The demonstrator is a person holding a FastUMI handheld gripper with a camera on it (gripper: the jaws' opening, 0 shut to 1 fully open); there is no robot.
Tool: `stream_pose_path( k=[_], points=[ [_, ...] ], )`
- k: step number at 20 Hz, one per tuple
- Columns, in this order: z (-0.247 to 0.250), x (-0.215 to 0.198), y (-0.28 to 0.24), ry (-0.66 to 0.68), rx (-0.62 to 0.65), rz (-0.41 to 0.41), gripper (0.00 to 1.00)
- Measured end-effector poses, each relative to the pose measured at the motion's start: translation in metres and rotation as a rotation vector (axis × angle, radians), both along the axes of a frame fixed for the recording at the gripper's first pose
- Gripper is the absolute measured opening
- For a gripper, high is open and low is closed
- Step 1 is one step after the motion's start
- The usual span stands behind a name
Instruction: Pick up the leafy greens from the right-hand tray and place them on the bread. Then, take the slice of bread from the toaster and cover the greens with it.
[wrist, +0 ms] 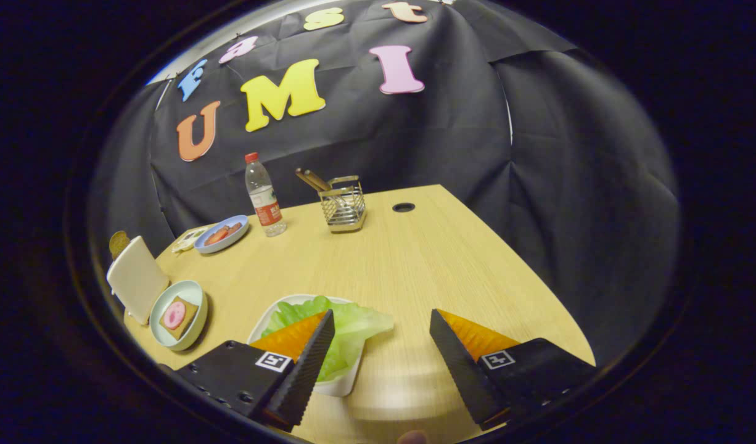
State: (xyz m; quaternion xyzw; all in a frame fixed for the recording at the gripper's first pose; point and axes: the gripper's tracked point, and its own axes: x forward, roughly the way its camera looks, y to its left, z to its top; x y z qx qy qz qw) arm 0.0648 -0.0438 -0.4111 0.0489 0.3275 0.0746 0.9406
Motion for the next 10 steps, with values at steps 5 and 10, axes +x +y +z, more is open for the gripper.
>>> stream_pose_path(
  k=[5, 10],
  points=[
    [-0.023, 0.008, 0.017, 0.054, 0.016, 0.037, 0.83],
    [-0.031, 0.011, 0.030, 0.085, 0.011, 0.056, 0.59]
  ],
)
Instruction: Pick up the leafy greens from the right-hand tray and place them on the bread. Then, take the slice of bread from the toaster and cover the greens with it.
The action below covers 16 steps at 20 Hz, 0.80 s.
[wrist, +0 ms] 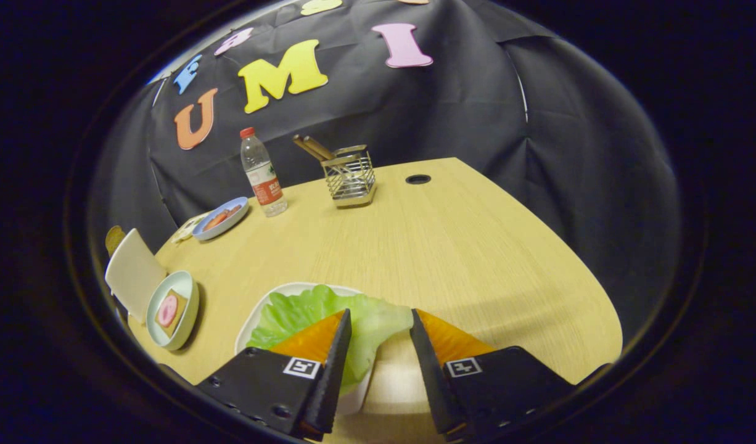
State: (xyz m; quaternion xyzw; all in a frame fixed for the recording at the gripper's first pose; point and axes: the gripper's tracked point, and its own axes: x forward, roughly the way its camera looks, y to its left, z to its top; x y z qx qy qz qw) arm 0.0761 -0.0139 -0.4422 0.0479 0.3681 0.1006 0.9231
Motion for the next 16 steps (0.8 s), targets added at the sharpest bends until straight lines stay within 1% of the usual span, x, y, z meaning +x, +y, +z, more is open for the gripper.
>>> stream_pose_path(
  k=[2, 3, 5, 6, 7, 10, 13, 16],
  points=[
    [0.006, -0.001, -0.001, -0.009, -0.012, 0.000, 0.59],
    [0.008, 0.004, 0.001, -0.014, -0.021, 0.003, 0.31],
    [0.005, 0.003, 0.002, -0.014, -0.041, 0.014, 0.31],
    [0.013, 0.010, -0.001, -0.041, -0.054, 0.000, 0.30],
    [0.007, 0.012, 0.000, -0.043, -0.065, 0.003, 0.02],
    [0.015, 0.007, 0.005, -0.030, -0.041, 0.023, 0.00],
    [0.040, 0.008, 0.007, -0.063, -0.002, 0.015, 0.00],
    [0.071, 0.007, 0.017, -0.089, 0.029, 0.028, 0.00]
  ],
)
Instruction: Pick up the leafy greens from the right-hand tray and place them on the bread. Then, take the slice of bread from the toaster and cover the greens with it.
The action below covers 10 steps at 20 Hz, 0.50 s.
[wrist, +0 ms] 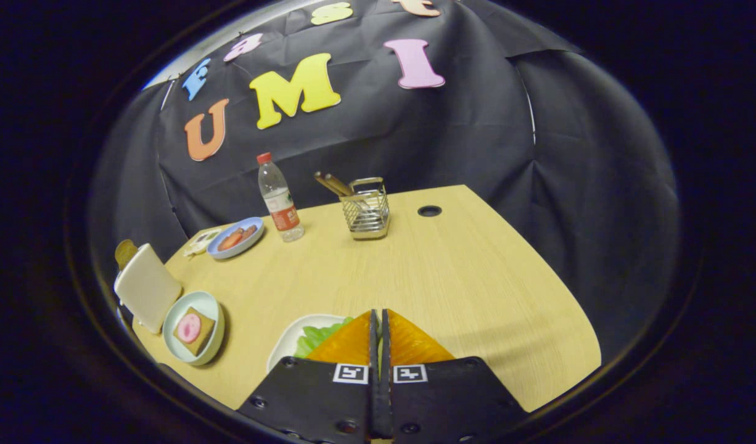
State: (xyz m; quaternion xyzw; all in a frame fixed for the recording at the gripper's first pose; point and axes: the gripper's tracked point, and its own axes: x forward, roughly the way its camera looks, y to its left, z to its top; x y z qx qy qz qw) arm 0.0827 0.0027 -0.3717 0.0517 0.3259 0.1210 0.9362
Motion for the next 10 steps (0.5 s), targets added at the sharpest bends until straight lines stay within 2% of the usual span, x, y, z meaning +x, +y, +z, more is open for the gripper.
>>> stream_pose_path(
  k=[10],
  points=[
    [0.088, -0.011, 0.047, -0.094, -0.040, 0.076, 0.00]
  ],
)
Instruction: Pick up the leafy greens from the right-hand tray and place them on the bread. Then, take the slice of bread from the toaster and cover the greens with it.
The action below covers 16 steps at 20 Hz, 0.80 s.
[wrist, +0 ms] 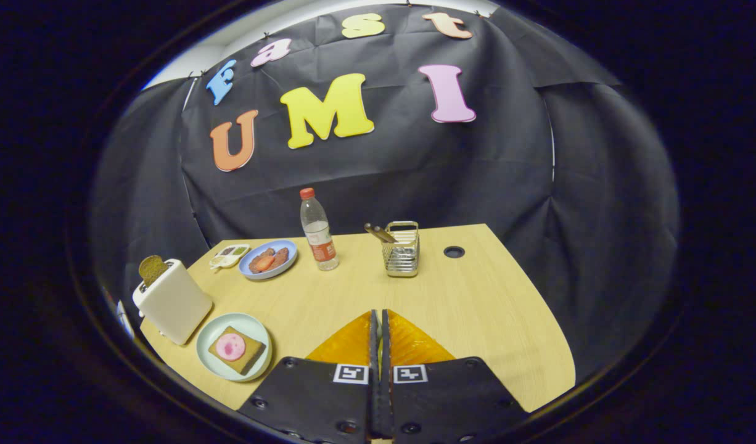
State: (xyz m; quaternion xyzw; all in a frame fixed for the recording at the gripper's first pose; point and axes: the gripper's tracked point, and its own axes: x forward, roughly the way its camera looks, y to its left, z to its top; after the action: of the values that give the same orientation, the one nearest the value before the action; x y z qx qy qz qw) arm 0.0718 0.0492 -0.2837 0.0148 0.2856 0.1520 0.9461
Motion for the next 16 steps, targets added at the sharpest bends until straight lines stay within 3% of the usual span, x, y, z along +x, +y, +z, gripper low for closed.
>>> stream_pose_path(
  k=[4, 10, 16],
  points=[
    [0.030, -0.013, 0.041, -0.026, -0.009, 0.033, 0.00],
    [0.053, -0.053, 0.143, -0.021, 0.014, 0.126, 0.00],
    [0.029, -0.093, 0.251, 0.060, 0.078, 0.203, 0.00]
  ],
)
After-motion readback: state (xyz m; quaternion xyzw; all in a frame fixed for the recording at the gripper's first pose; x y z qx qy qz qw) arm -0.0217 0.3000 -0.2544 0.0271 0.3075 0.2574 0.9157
